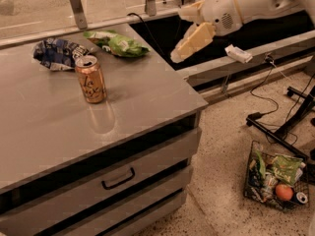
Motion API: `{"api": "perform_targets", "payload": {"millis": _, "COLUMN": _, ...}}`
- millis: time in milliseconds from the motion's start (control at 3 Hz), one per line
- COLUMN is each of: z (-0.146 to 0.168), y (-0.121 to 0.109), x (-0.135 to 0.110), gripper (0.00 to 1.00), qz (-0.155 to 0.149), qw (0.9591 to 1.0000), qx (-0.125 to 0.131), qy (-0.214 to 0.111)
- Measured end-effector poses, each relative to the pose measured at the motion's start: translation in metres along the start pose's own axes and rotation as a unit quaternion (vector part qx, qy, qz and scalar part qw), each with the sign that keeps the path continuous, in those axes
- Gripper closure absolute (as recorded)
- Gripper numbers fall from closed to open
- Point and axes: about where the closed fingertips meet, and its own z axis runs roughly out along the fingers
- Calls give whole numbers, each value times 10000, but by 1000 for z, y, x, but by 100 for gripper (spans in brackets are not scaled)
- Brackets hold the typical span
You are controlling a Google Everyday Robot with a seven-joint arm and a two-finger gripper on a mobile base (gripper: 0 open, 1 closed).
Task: Knock orange can over
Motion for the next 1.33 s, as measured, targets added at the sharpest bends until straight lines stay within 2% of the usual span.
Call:
{"api": "perform_targets", "payload": {"millis": 333, "z": 36, "y": 9, "x": -14, "gripper": 0, "qz": 37, "qw": 9987, "qx": -379, "qy": -331}}
{"api": "perform_targets", "payload": {"millis": 667, "z": 40, "y": 10, "x": -17, "gripper": 0, "qz": 3, "qw": 9985, "qx": -408, "qy": -364}}
{"api": "perform_targets", "payload": {"millis": 1000, "z": 60, "y": 11, "x": -38, "gripper": 0, "qz": -339, "qw": 9950, "qx": -499, "qy": -799}}
{"api": "perform_targets", "payload": {"millis": 1333, "z": 96, "y": 21, "x": -67, "gripper": 0, "qz": -812, "qw": 9840, "qx": -654, "qy": -1442}}
